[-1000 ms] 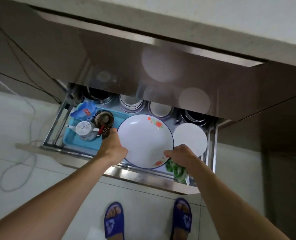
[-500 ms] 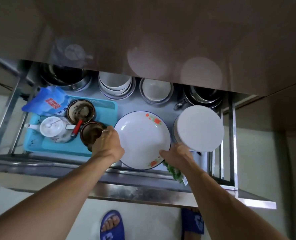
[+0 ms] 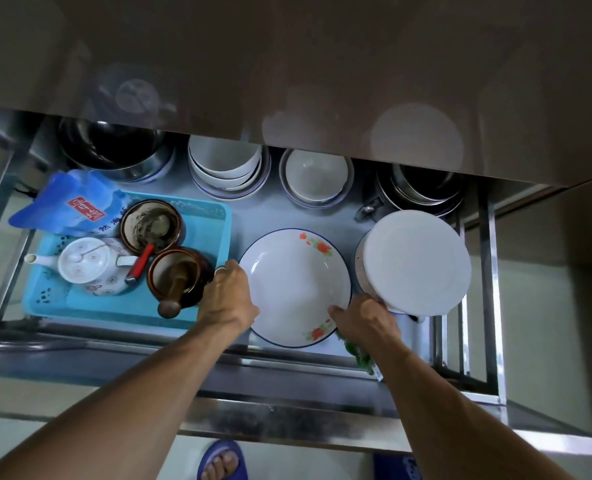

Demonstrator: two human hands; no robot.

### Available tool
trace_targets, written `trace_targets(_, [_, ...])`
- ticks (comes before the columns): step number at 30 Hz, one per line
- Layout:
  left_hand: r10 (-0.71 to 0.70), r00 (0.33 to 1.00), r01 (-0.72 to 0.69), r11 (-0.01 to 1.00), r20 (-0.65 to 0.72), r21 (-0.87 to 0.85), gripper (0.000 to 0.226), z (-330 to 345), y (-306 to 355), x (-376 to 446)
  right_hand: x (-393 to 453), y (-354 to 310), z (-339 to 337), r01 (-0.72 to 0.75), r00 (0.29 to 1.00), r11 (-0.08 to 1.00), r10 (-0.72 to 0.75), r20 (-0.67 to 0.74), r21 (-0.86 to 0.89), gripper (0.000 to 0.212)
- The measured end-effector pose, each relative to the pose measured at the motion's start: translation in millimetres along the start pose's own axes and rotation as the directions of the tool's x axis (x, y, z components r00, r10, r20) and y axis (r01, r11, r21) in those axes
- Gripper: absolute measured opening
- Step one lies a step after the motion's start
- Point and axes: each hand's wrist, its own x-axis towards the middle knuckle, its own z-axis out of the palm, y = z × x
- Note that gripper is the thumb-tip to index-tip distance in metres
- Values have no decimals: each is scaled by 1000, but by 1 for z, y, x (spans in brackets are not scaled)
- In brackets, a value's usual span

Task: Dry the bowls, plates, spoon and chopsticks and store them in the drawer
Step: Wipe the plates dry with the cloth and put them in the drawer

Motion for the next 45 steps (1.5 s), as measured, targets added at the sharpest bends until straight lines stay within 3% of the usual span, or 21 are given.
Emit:
trace_targets(14, [52, 998, -43, 981, -40, 190, 63, 14, 2, 7, 13, 2, 18, -26, 1000, 999, 26, -4, 38, 45])
trace_targets(24, [84, 995, -65, 954, -52, 293, 81, 25, 4, 15, 24, 0, 27, -49, 998, 998, 49, -24, 38, 43])
trace_targets(30, [94, 993, -64, 943, -78, 327, 73, 31, 3, 18, 24, -3, 30, -32, 998, 999, 29, -63, -37, 45])
trace_targets(37, [67, 997, -57, 972, -34, 228, 57, 15, 10, 4, 13, -6, 19, -34, 999, 998, 34, 2, 48, 31])
trace_targets(41, [146, 988, -124, 943, -49, 310, 45, -13, 18, -28, -24, -8, 7, 3, 1000, 999, -4, -30, -48, 39])
trace_targets(45, [267, 959, -211, 899, -98, 384, 43, -44, 19, -64, -76, -18, -14, 118, 983, 986, -133, -129, -122, 42])
